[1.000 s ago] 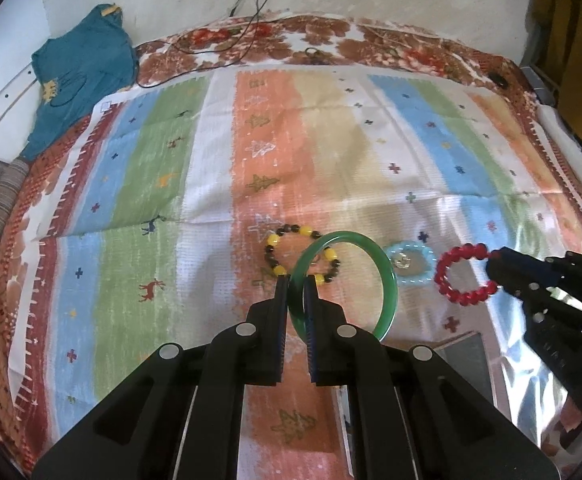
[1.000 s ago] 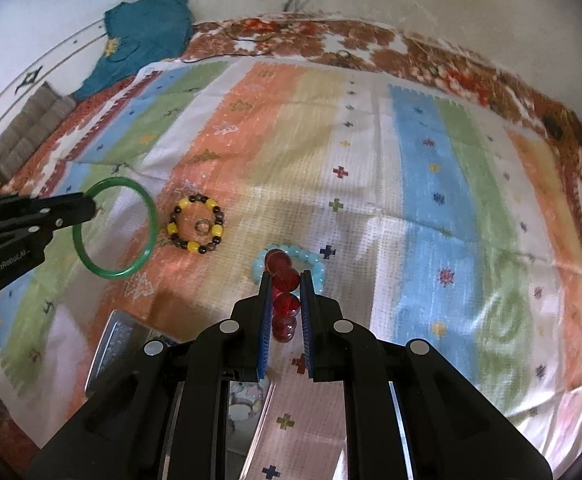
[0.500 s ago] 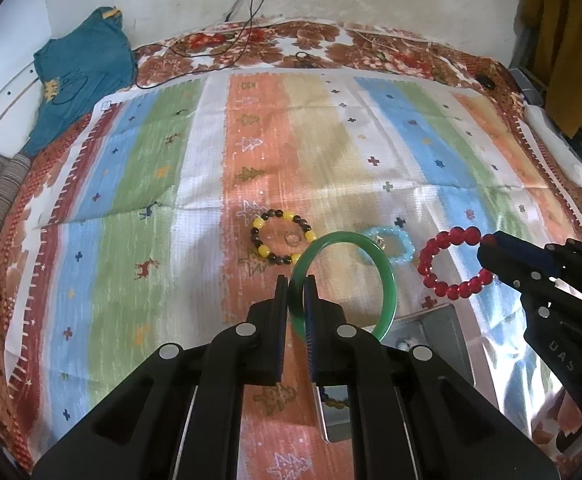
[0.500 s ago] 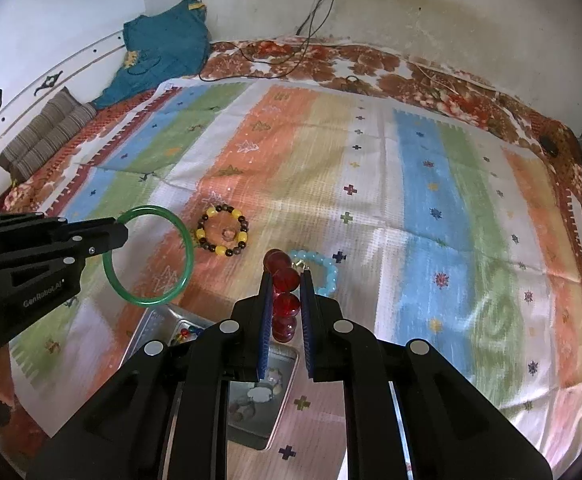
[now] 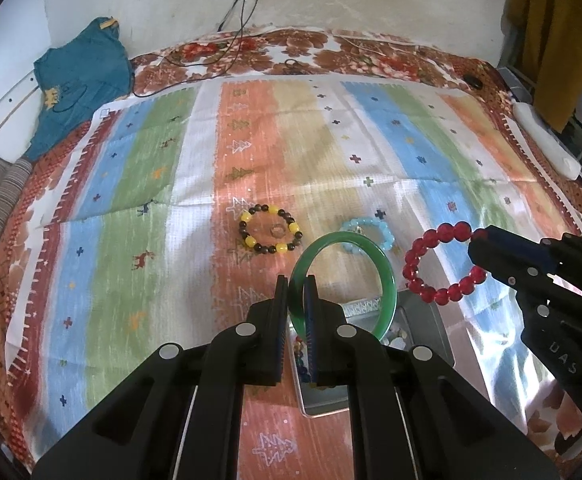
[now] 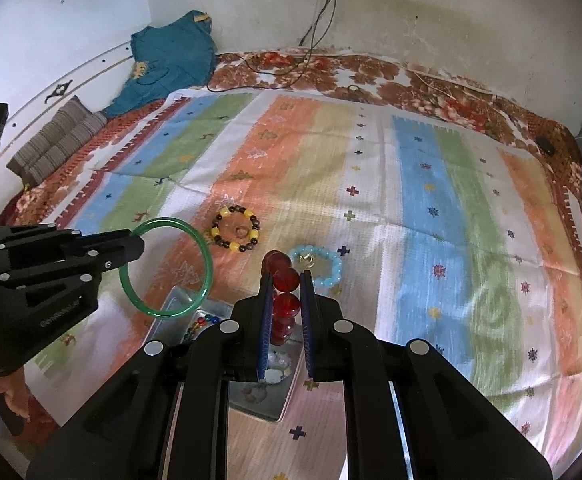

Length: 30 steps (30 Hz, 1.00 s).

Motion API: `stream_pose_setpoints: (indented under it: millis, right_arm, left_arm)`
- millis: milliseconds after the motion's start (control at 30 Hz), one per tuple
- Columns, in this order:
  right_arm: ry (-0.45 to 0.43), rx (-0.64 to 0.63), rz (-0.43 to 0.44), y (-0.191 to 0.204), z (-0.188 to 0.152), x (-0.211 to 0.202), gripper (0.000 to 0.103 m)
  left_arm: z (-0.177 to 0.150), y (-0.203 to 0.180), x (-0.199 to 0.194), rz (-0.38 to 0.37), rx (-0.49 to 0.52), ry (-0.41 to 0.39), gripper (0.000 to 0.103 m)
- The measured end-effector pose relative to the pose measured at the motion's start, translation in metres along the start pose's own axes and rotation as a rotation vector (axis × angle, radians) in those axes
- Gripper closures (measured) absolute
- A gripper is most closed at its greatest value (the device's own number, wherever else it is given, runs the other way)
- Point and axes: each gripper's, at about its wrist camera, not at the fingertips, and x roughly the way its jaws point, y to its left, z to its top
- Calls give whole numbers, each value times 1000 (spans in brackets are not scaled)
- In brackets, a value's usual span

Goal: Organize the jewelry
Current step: 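Lift the green bangle and red bead bracelet and carry them over the tin, then drop the green bangle and red bracelet into the tin by opening both tools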

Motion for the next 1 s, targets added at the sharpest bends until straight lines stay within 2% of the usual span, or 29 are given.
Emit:
stream_pose_setpoints:
  millis: [567,667,733,833,933,1000]
  right_arm:
    - [6,-21,13,11,-21,-16,89]
    - [20,-23,0,10,-25,-14,89]
    - [34,-25,-18,8,-26,-12,83]
    - [48,-5,-29,1,-27,-10,74]
    - [60,10,-42,-6,-27,-6,69]
    - [63,16,-47,-9,-27,-4,67]
  left_arm:
    - [-22,-13,-18,-39,13,-5,95]
    - [-25,-15,-15,-64,9,28,93]
    - [-27,-15,-12,-62,12,47,83]
    - [-27,-10,-13,-37,3,35,80]
    - [-25,-3,-12,-35,-19,39,70]
    - [-25,1,-10,-29,-28,44,68]
